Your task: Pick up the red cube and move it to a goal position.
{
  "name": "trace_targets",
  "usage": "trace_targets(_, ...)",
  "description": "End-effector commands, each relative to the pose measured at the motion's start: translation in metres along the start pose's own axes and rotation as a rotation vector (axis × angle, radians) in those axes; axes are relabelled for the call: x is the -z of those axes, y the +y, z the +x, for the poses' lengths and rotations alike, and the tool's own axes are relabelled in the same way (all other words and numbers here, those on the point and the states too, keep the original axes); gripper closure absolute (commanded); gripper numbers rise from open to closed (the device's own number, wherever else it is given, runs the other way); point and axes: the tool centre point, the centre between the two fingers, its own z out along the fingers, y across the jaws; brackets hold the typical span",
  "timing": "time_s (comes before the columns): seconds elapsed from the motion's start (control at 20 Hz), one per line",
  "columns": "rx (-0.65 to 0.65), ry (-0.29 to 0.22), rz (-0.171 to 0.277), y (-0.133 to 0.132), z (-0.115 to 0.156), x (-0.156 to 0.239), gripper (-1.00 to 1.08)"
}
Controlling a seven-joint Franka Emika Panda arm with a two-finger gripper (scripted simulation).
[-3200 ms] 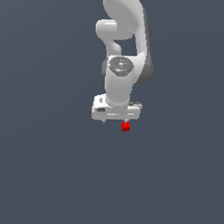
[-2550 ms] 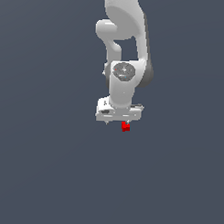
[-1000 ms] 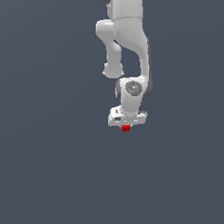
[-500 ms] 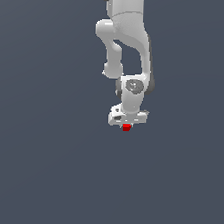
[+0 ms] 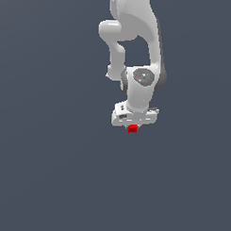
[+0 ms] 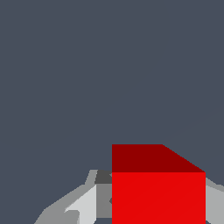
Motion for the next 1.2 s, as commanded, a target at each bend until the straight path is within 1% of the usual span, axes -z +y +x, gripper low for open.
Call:
trace_targets(0.0,0.000,0.001,0.000,0.000,0.009,0.024,1.08)
trace_targets(0.7,0.000,0.001,0.000,0.002,0.060,0.160,1.08)
trace_targets(1.15,0.000,0.001,0.000,0.003,0.087,0.227,1.08)
